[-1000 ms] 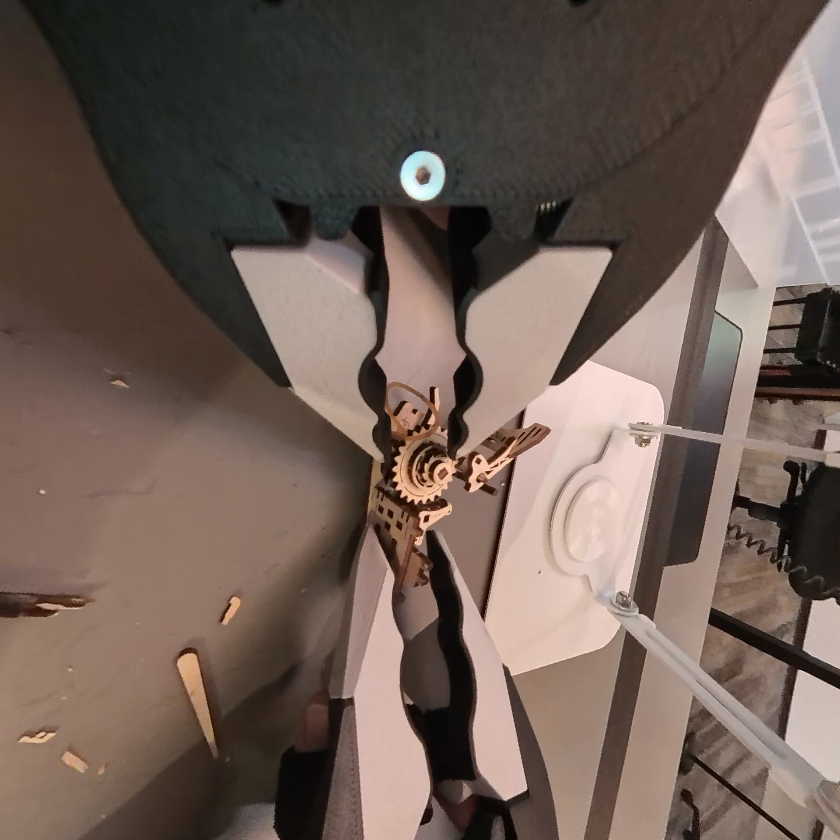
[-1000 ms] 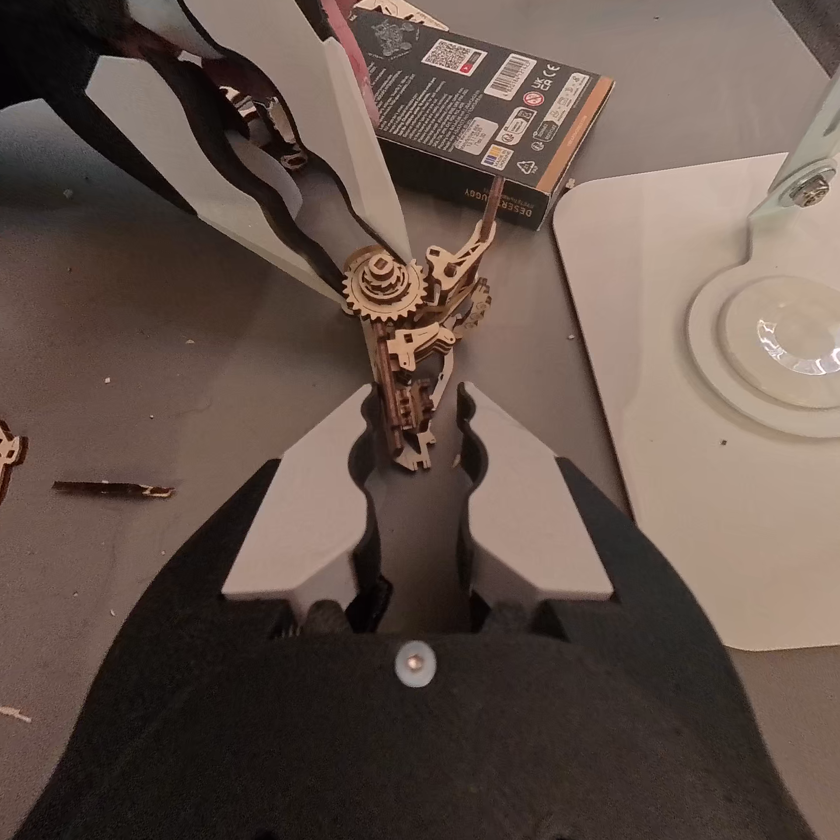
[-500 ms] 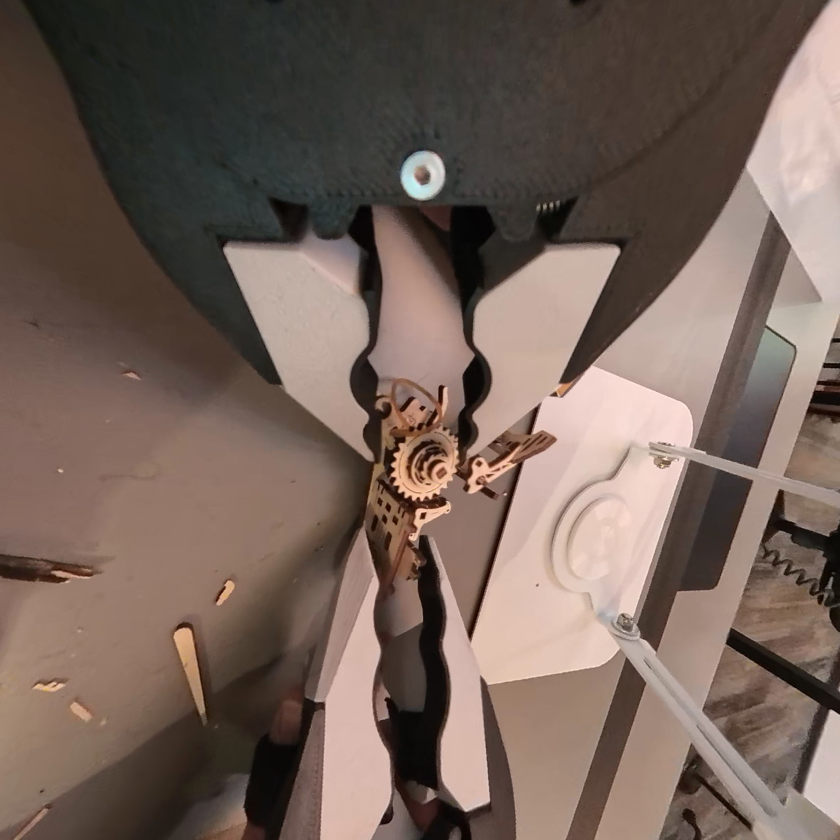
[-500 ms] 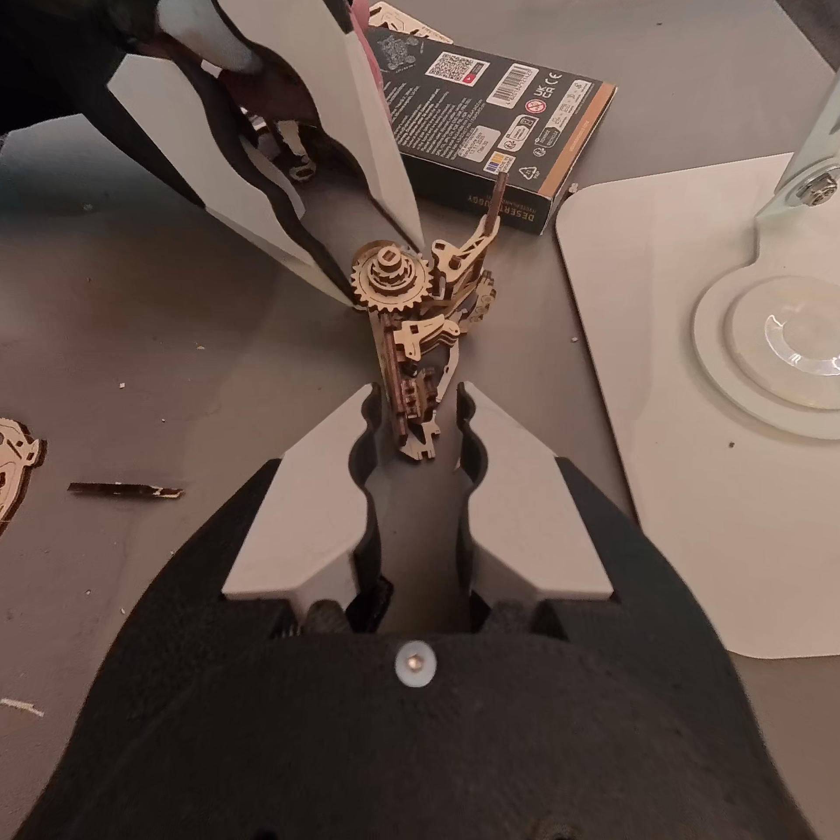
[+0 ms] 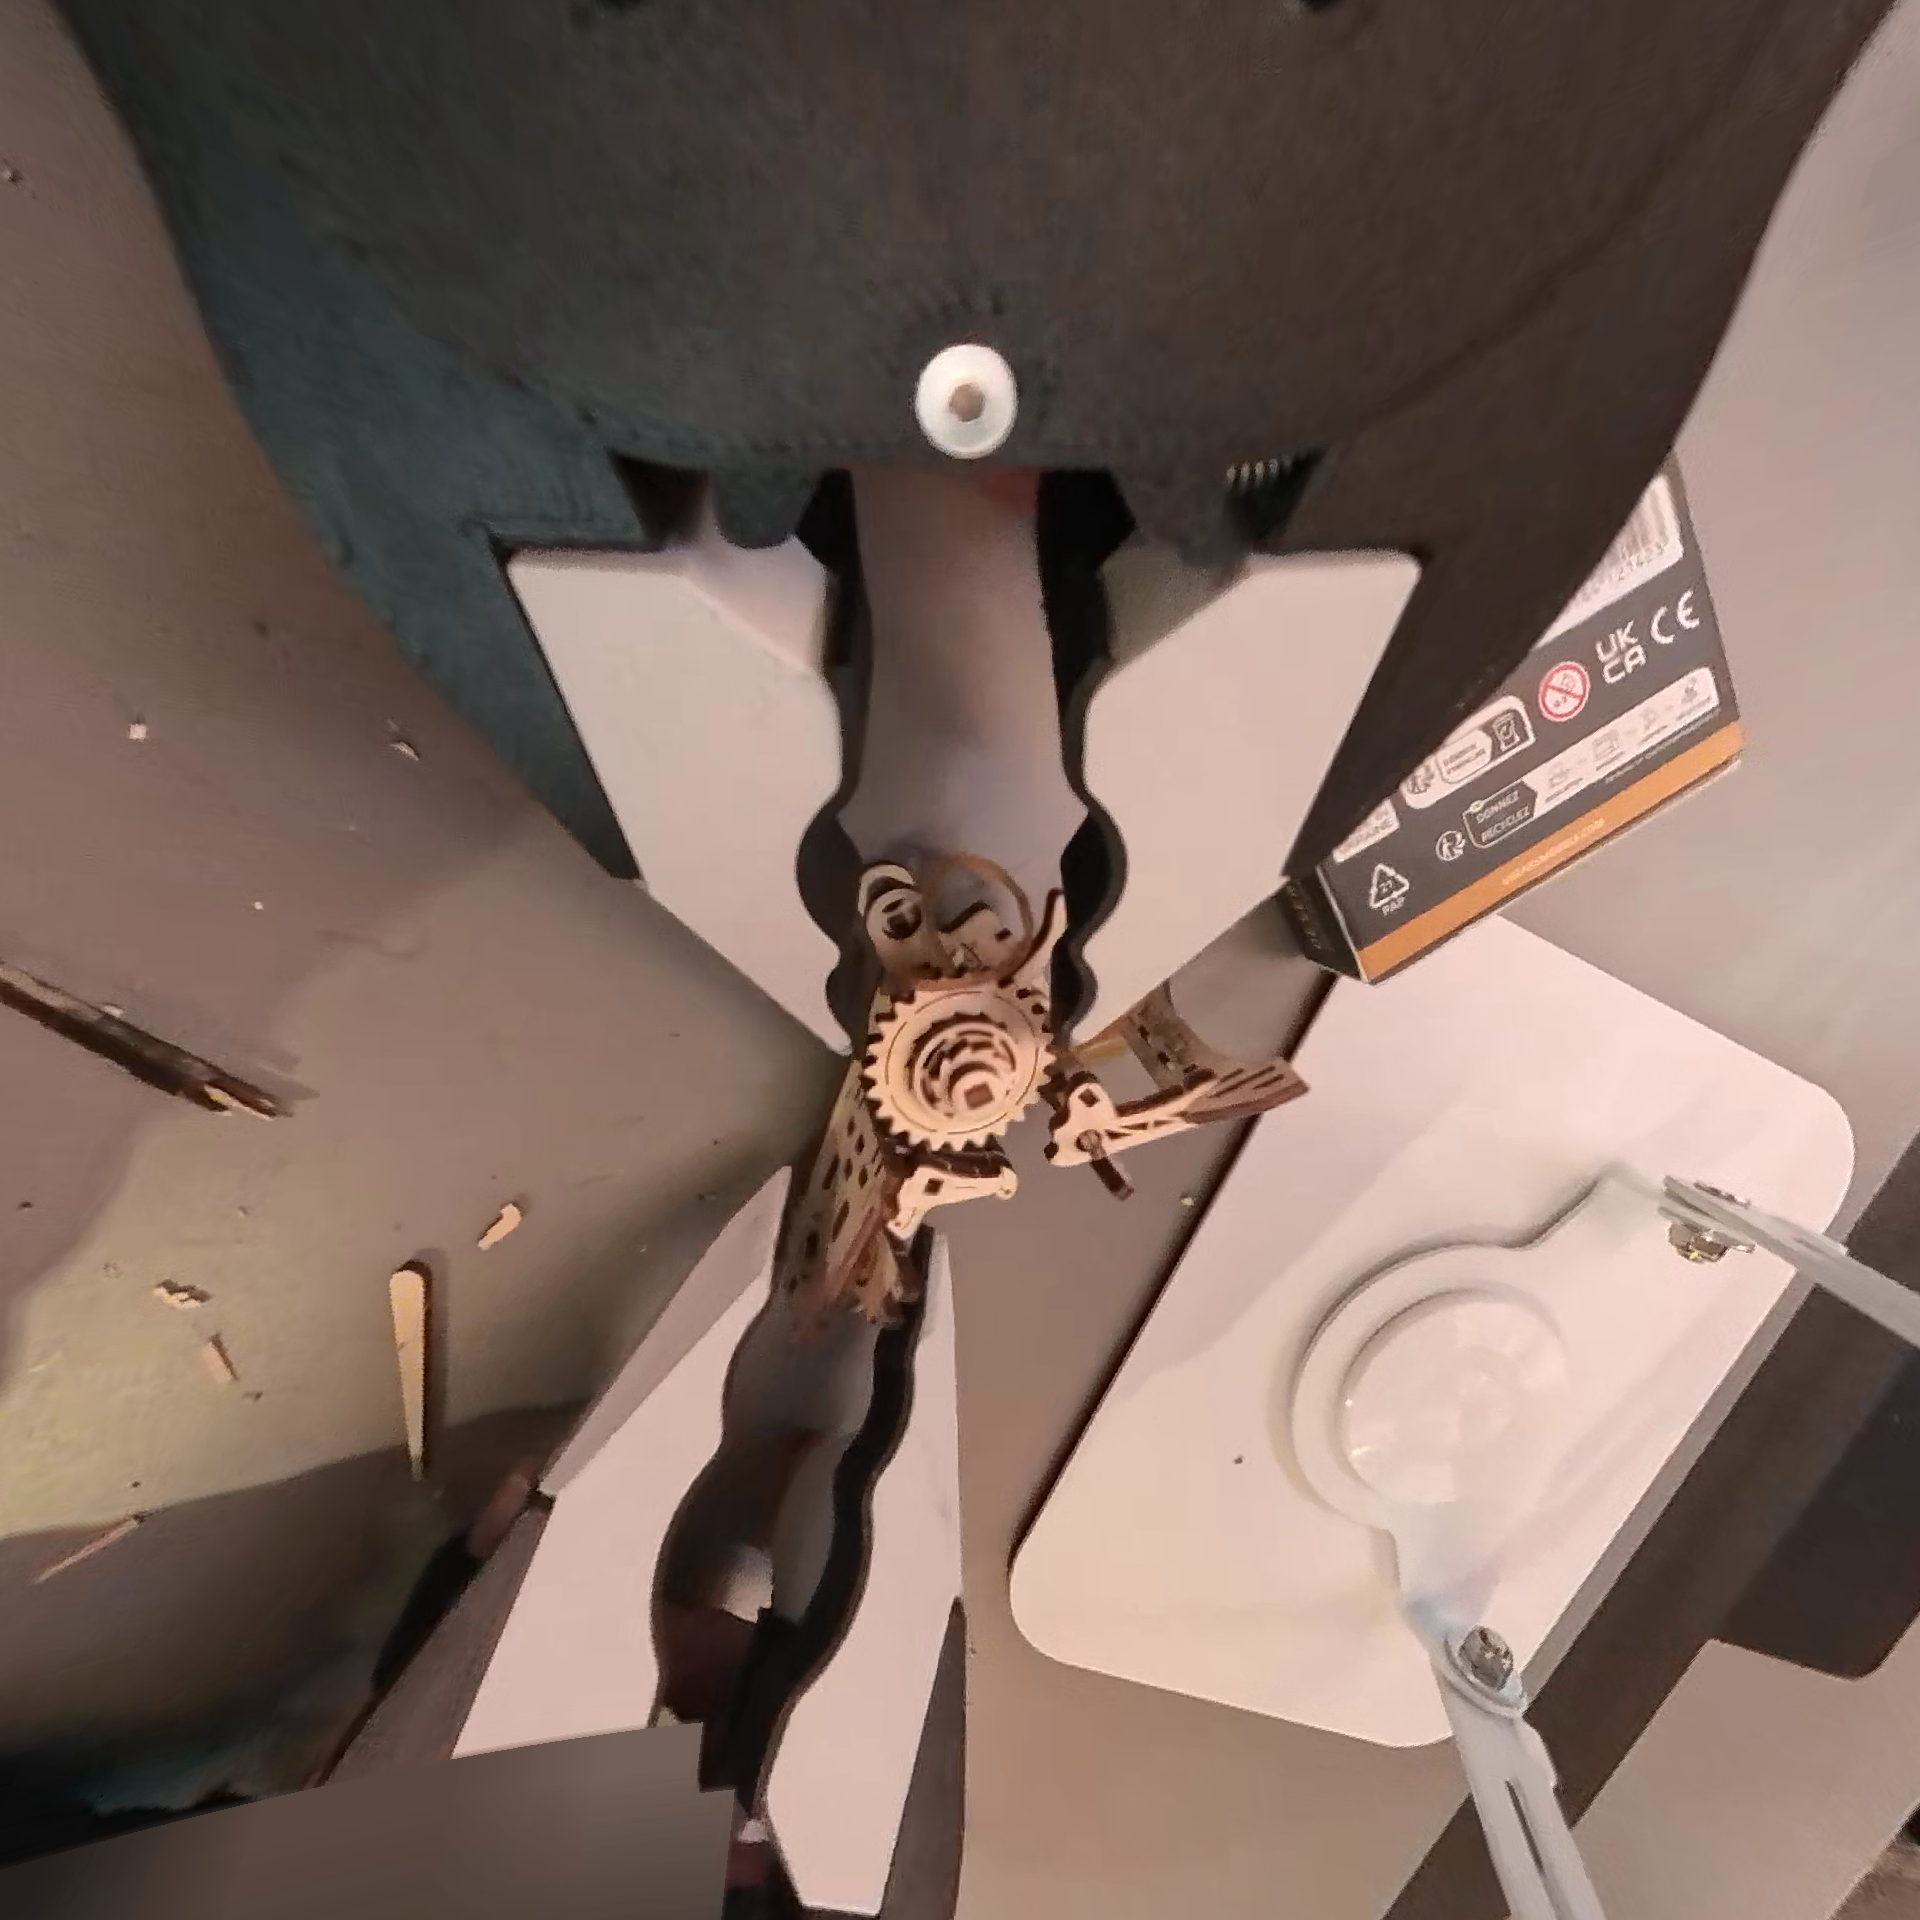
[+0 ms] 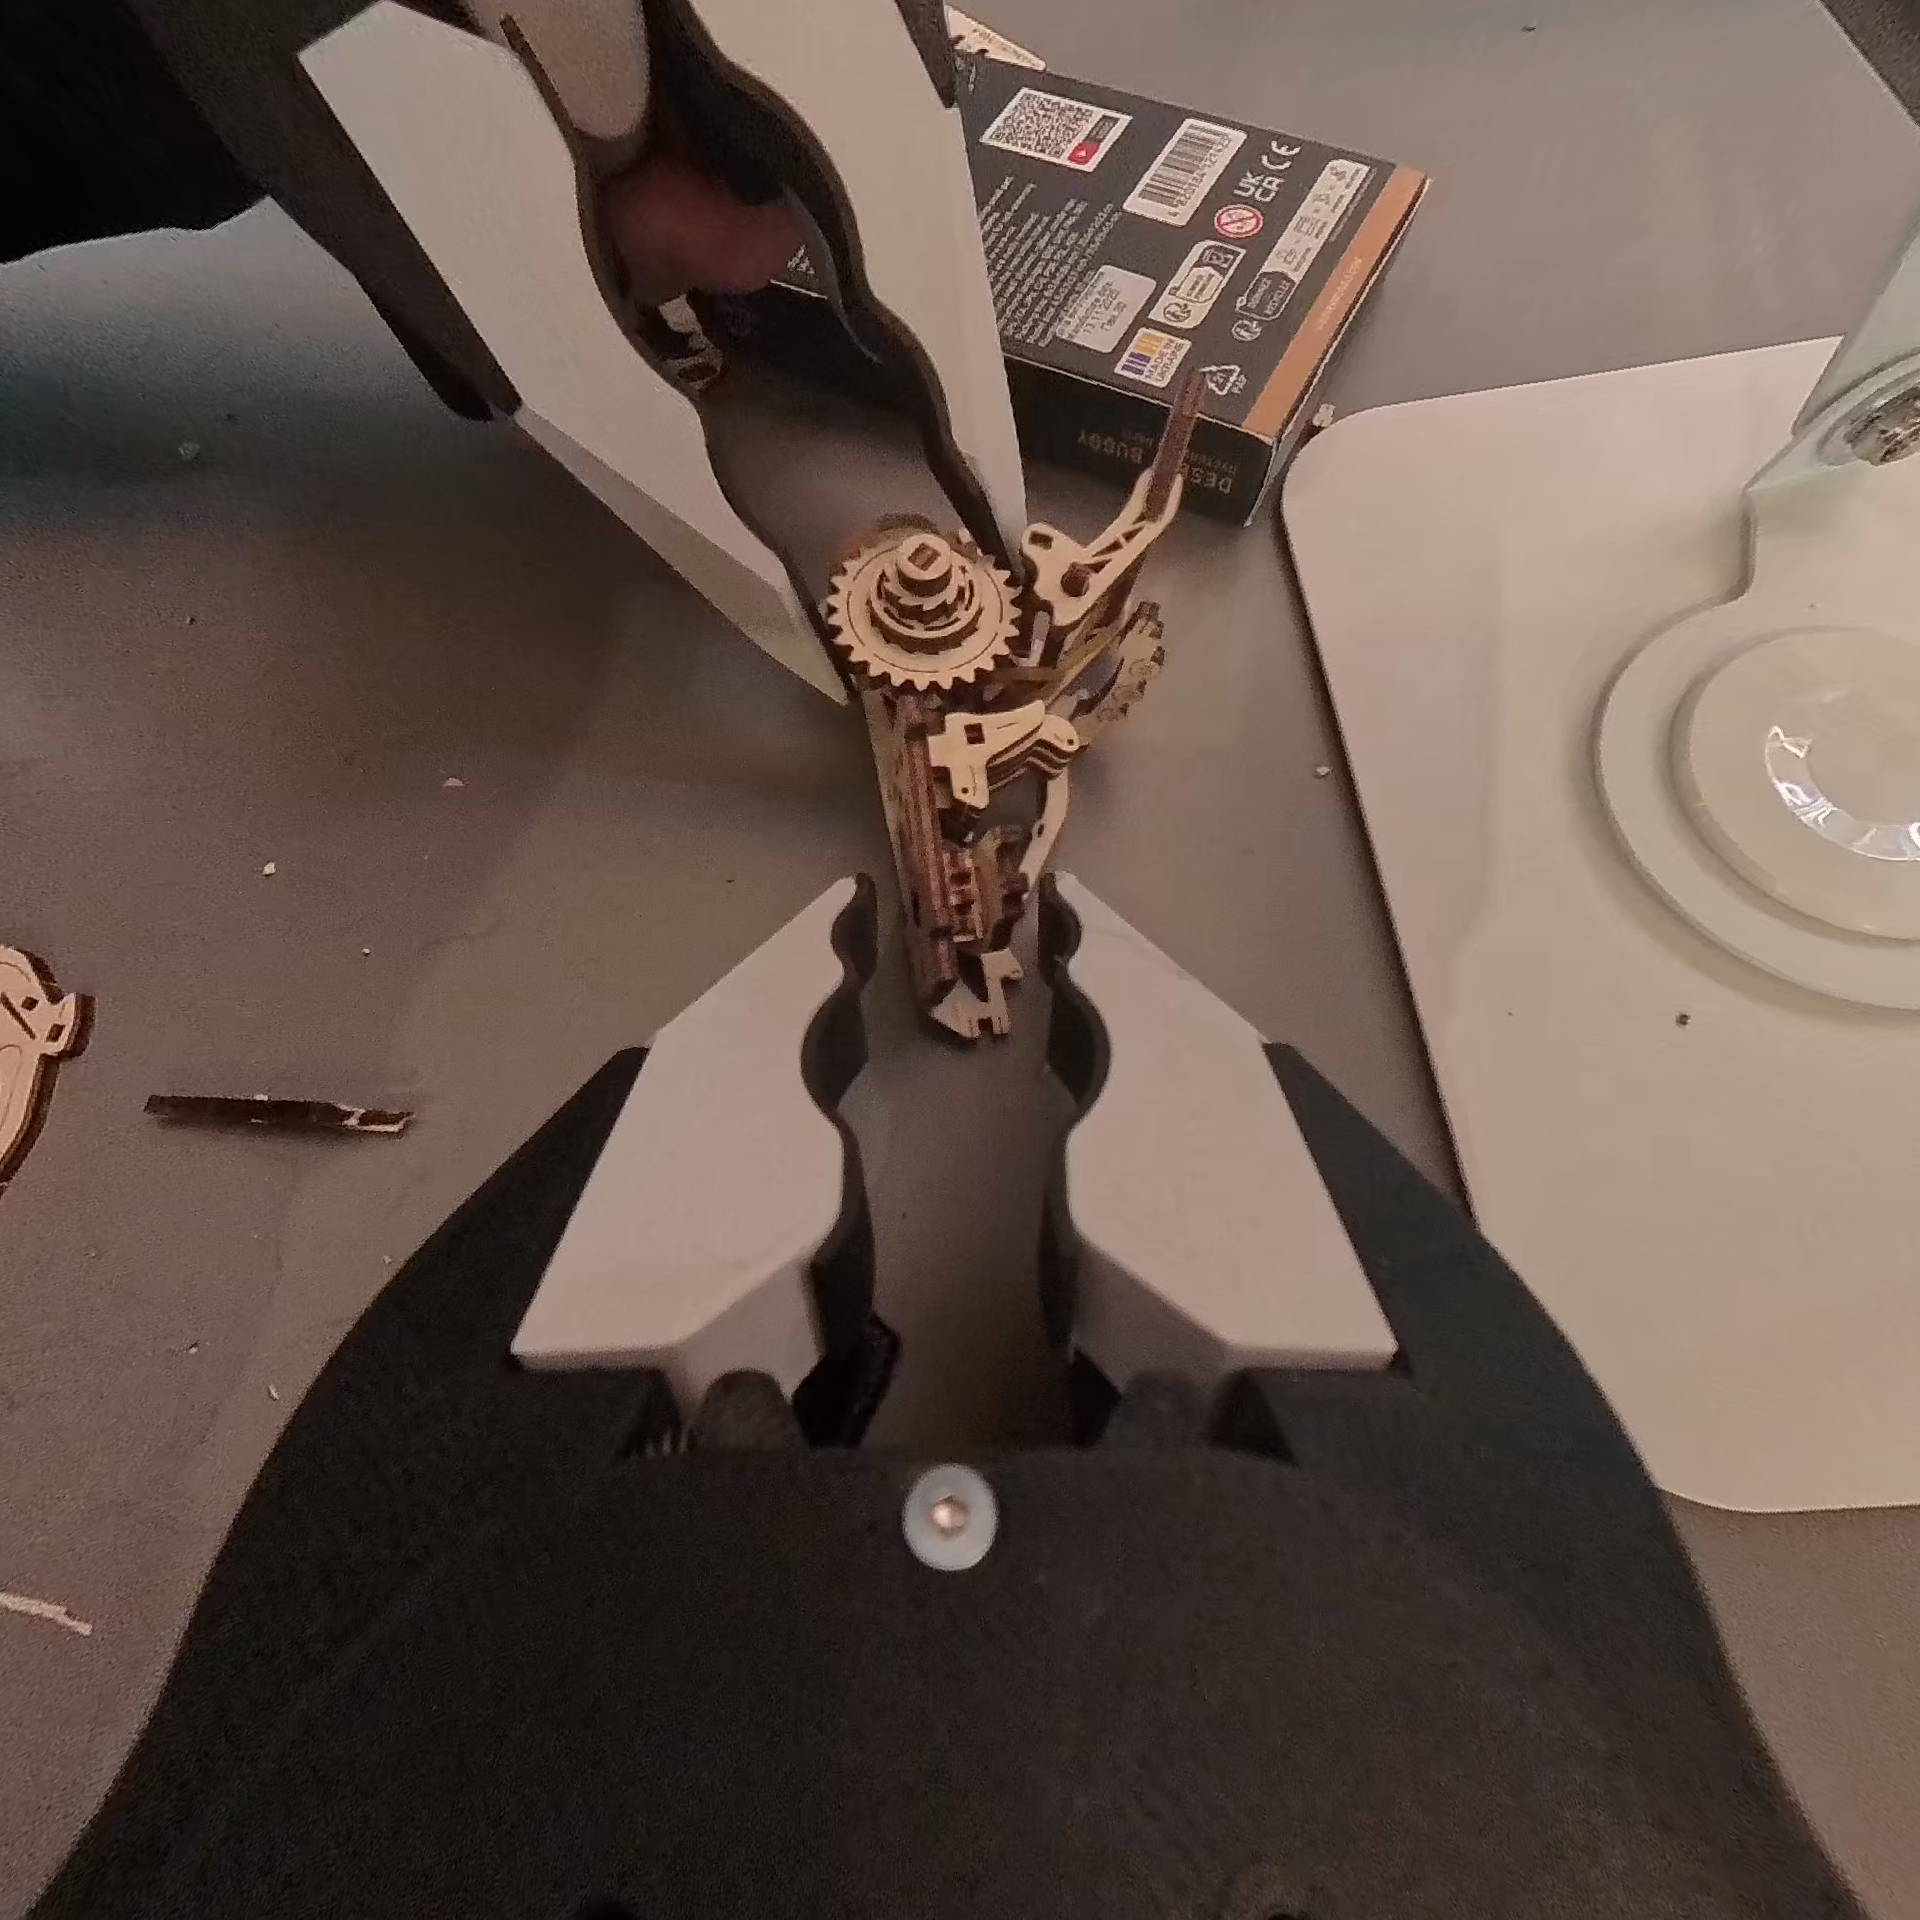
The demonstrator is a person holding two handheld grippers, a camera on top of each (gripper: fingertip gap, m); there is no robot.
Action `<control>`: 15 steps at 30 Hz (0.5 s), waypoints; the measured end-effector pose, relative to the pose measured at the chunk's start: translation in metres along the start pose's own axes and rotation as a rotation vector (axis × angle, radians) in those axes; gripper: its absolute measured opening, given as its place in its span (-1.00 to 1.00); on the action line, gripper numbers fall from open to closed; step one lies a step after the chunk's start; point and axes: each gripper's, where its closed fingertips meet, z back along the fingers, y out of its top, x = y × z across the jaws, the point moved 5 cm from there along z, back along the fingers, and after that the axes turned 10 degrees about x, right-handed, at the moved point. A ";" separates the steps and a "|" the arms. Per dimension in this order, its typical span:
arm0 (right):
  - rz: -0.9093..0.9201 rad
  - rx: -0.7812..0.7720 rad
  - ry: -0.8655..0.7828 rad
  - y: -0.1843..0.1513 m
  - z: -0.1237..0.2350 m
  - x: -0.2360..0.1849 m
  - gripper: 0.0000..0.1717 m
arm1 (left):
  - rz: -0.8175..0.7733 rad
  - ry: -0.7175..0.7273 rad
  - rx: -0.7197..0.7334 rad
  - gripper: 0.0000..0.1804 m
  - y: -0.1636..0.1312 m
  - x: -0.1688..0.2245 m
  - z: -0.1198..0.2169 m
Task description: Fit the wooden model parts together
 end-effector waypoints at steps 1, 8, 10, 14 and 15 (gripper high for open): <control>-0.001 0.001 0.000 0.000 0.000 0.000 -0.67 | 0.009 -0.003 0.010 -0.62 0.001 0.000 0.001; 0.006 -0.007 -0.001 -0.001 -0.001 -0.001 -0.72 | -0.017 0.004 -0.018 -0.65 -0.002 0.003 0.002; 0.007 -0.008 -0.001 -0.001 -0.001 -0.001 -0.72 | -0.051 0.010 -0.046 -0.64 -0.002 0.005 0.003; 0.010 -0.010 -0.001 -0.001 -0.001 -0.001 -0.74 | -0.103 0.024 -0.116 -0.64 0.000 0.006 0.002; 0.010 -0.011 0.000 -0.001 -0.001 -0.001 -0.74 | -0.110 0.022 -0.134 -0.64 0.002 0.006 0.001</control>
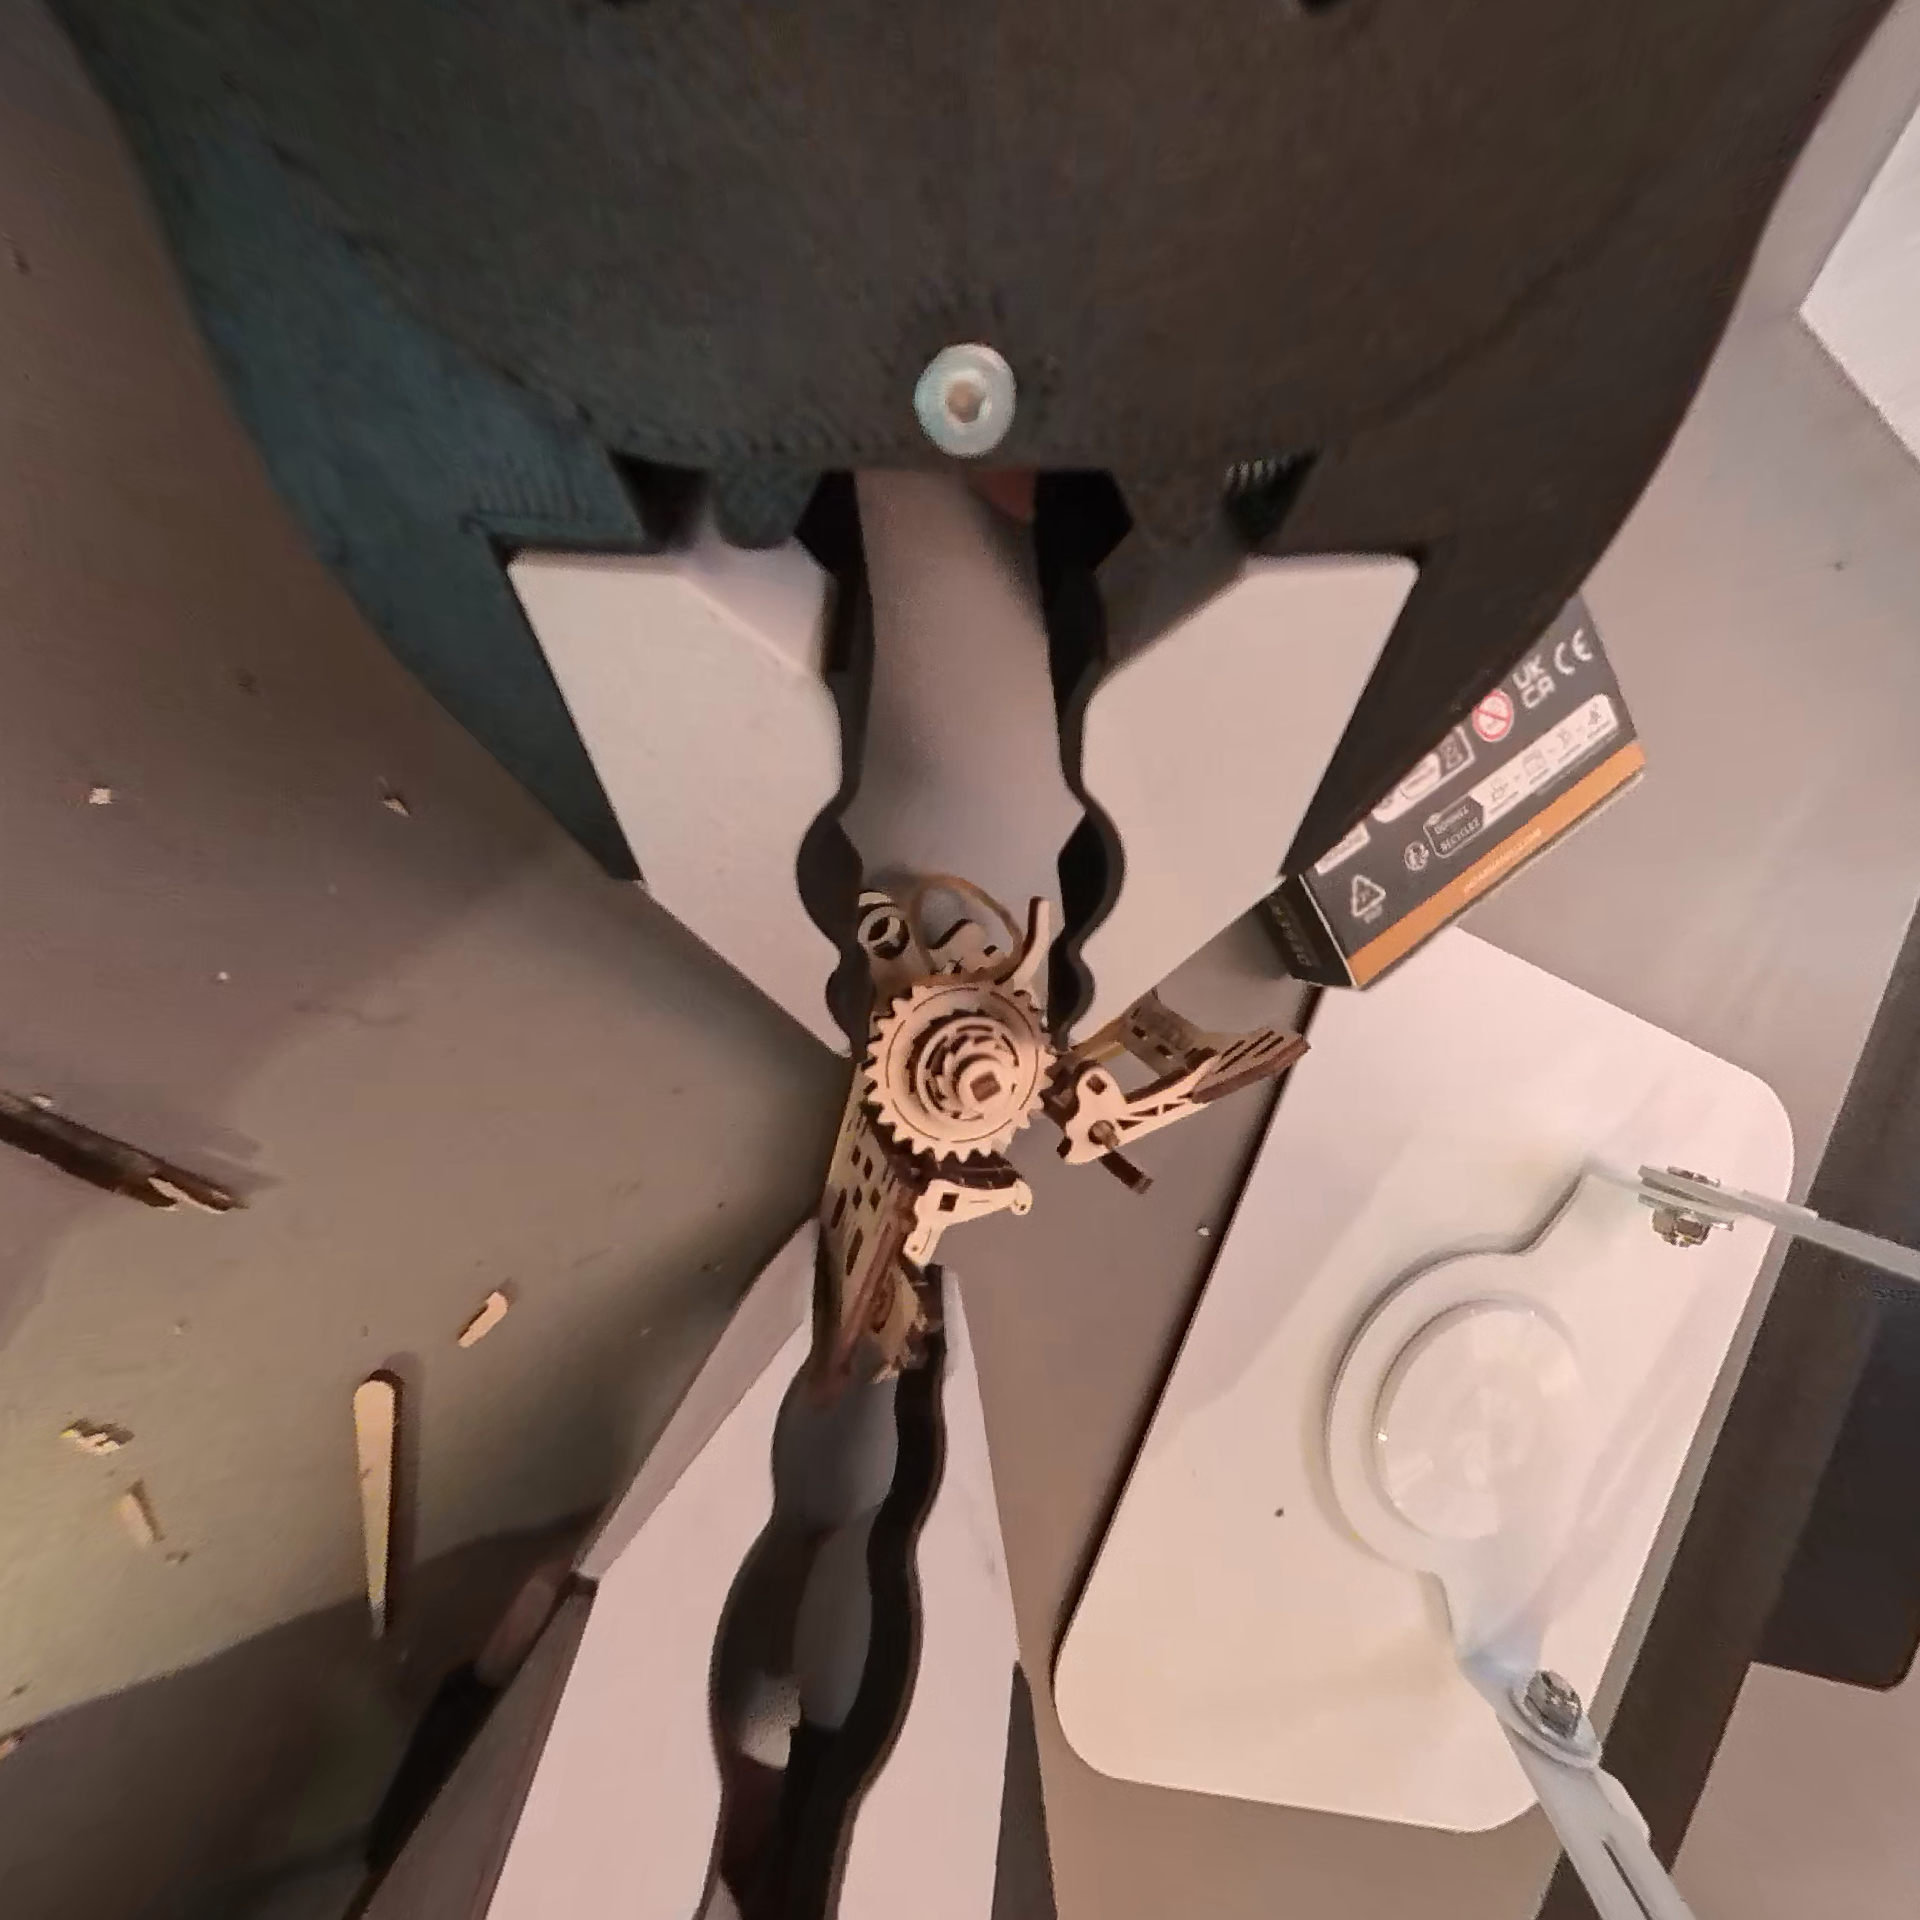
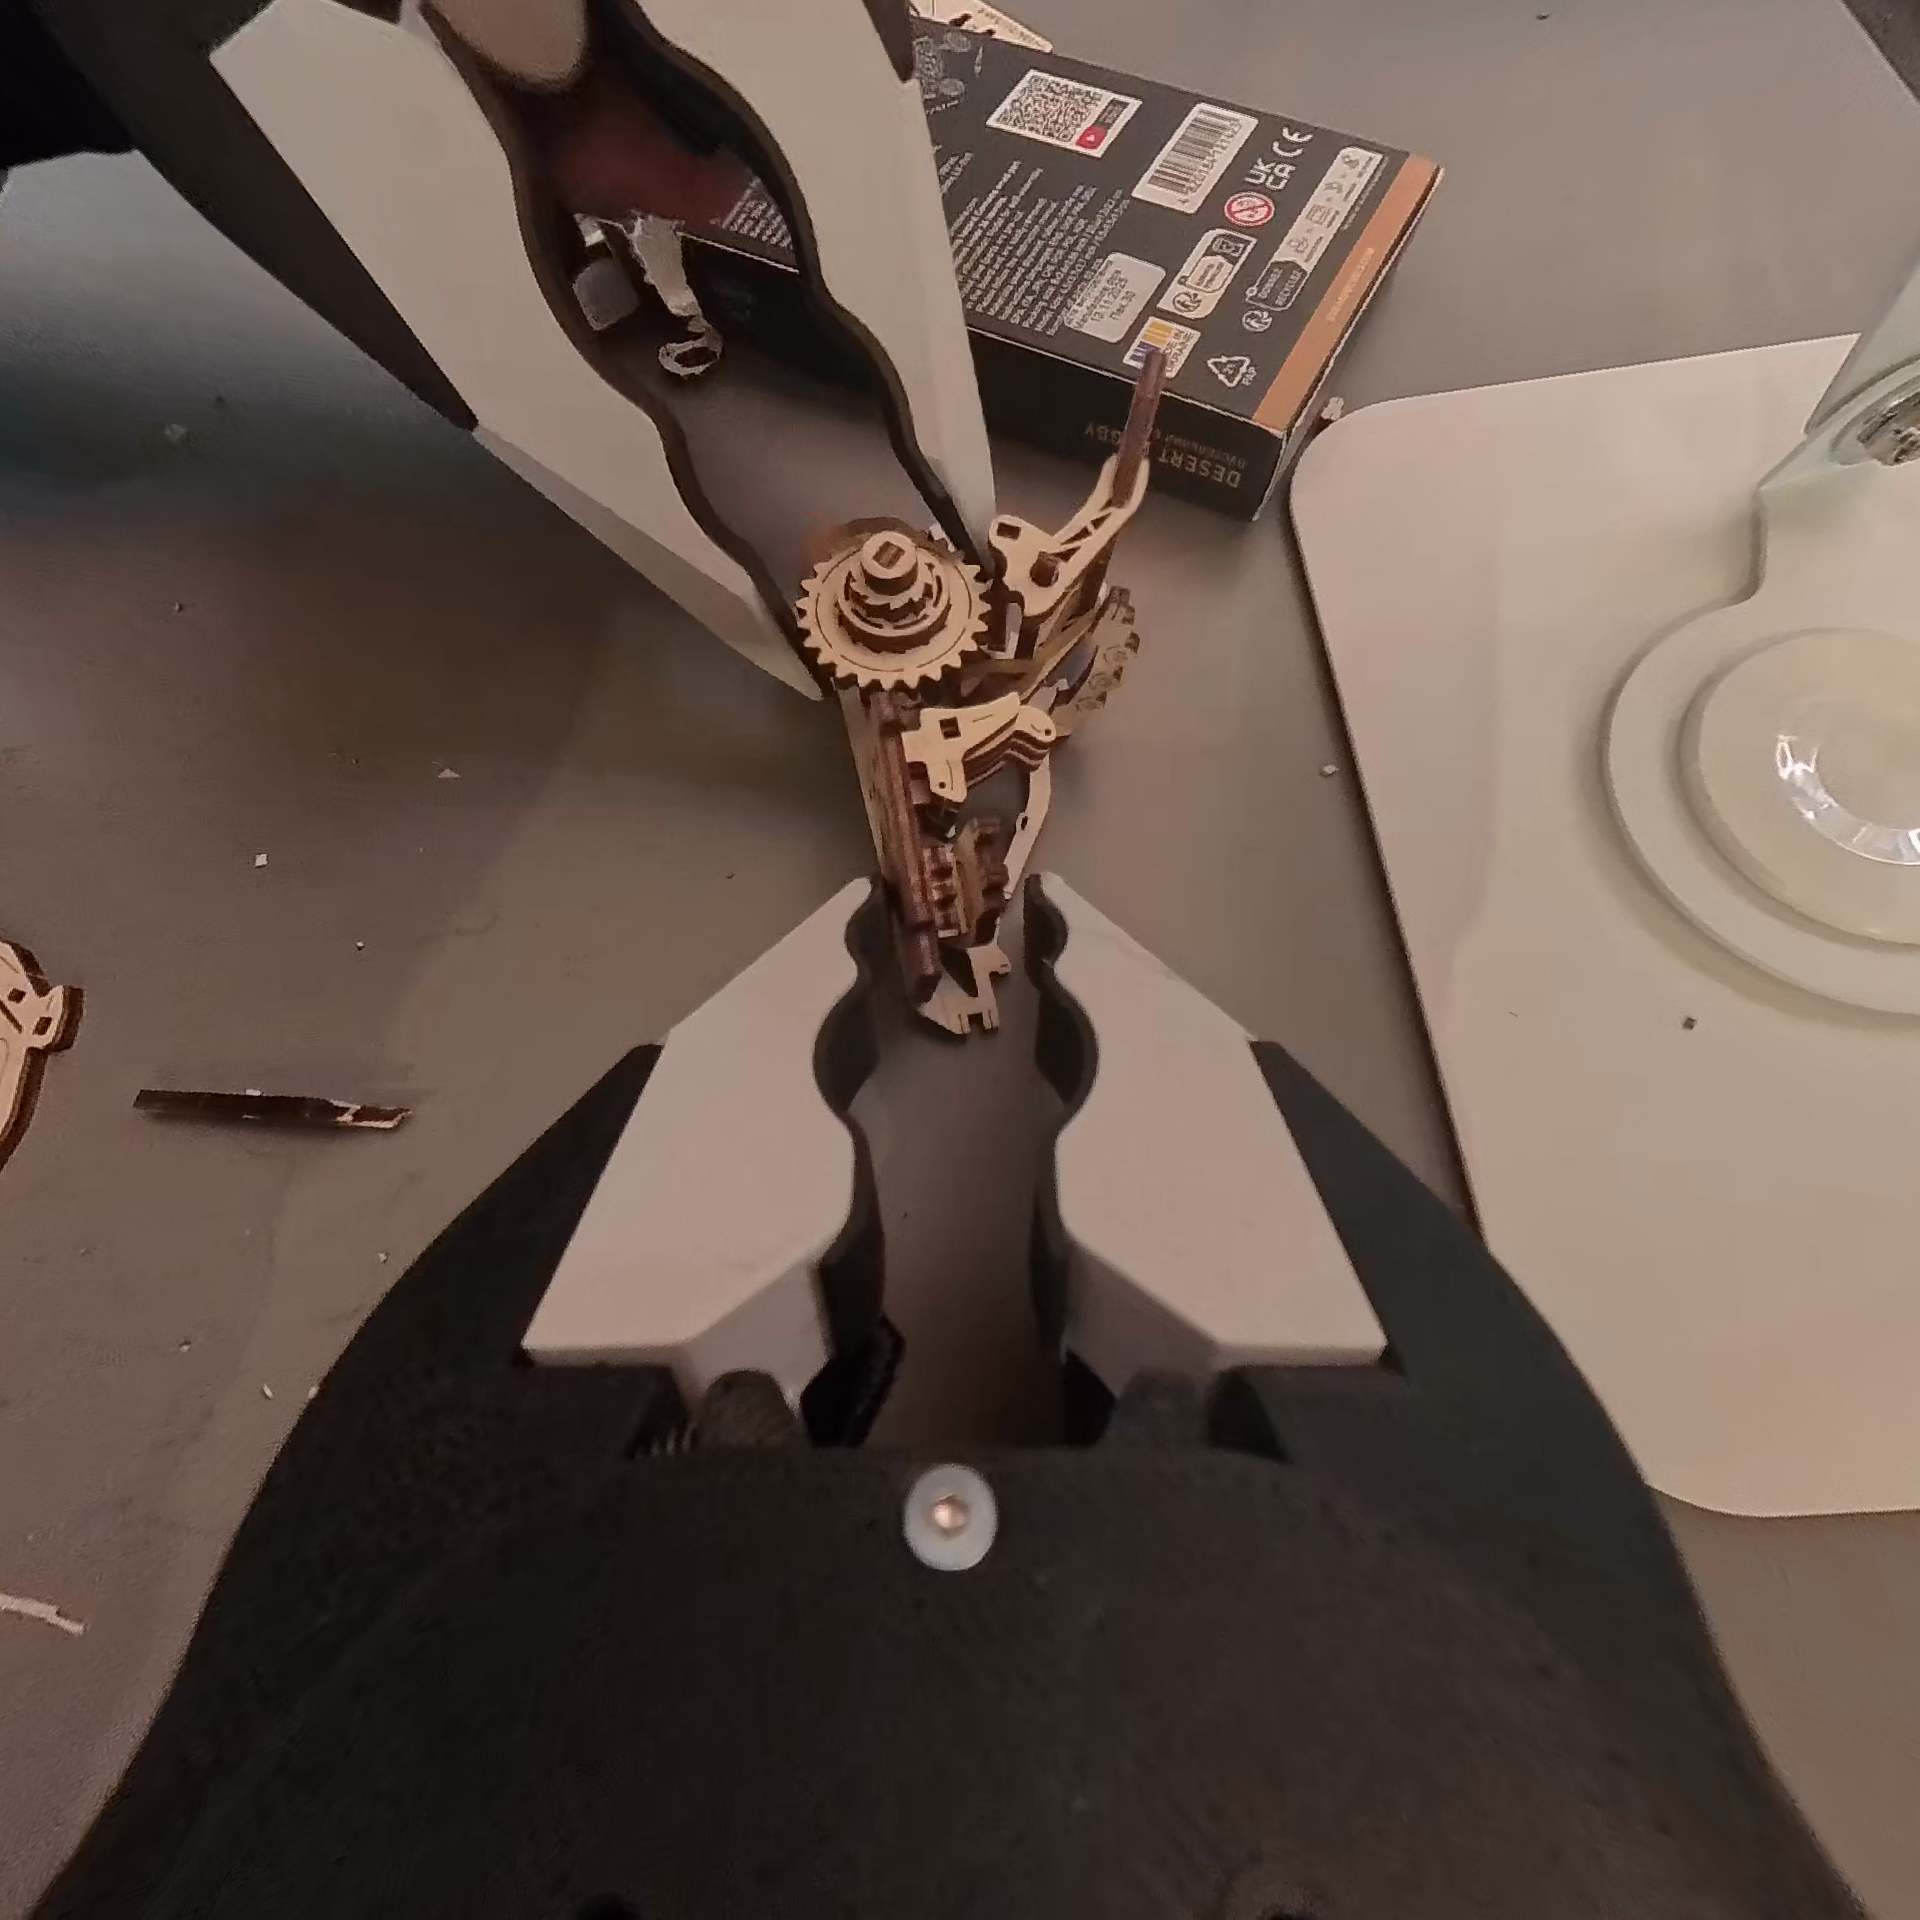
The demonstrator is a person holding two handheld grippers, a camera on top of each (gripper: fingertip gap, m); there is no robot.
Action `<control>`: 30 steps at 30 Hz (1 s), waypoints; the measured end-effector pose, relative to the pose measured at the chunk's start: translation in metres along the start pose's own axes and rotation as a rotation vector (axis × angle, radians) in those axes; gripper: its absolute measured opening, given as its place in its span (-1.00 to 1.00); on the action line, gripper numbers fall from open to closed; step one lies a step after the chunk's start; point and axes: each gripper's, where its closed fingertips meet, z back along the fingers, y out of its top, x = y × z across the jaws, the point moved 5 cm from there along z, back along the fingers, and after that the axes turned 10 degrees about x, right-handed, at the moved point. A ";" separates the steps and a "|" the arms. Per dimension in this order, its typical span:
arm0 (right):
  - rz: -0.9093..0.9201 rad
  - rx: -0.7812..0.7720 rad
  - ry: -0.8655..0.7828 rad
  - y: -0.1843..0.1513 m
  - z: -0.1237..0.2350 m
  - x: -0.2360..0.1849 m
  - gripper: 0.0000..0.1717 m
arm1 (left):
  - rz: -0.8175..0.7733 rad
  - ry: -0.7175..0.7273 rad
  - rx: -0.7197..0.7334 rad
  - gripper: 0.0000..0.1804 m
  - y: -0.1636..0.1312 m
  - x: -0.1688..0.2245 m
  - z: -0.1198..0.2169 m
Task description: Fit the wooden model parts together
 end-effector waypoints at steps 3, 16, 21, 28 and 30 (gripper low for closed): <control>0.004 -0.004 0.000 0.000 0.000 0.000 -0.76 | -0.021 -0.013 -0.016 -0.64 0.003 -0.001 -0.003; 0.004 -0.007 0.005 -0.001 -0.001 -0.001 -0.75 | -0.099 0.091 0.084 -0.64 0.005 0.007 0.000; -0.005 0.013 0.024 0.001 0.001 -0.002 -0.70 | -0.055 0.103 0.102 -0.64 0.001 0.012 -0.002; -0.001 0.003 0.024 0.000 0.000 -0.002 -0.70 | 0.074 0.088 0.111 -0.47 0.000 0.009 -0.001; -0.005 0.004 0.026 0.000 0.000 -0.002 -0.70 | 0.103 0.079 0.125 -0.53 0.001 0.008 -0.001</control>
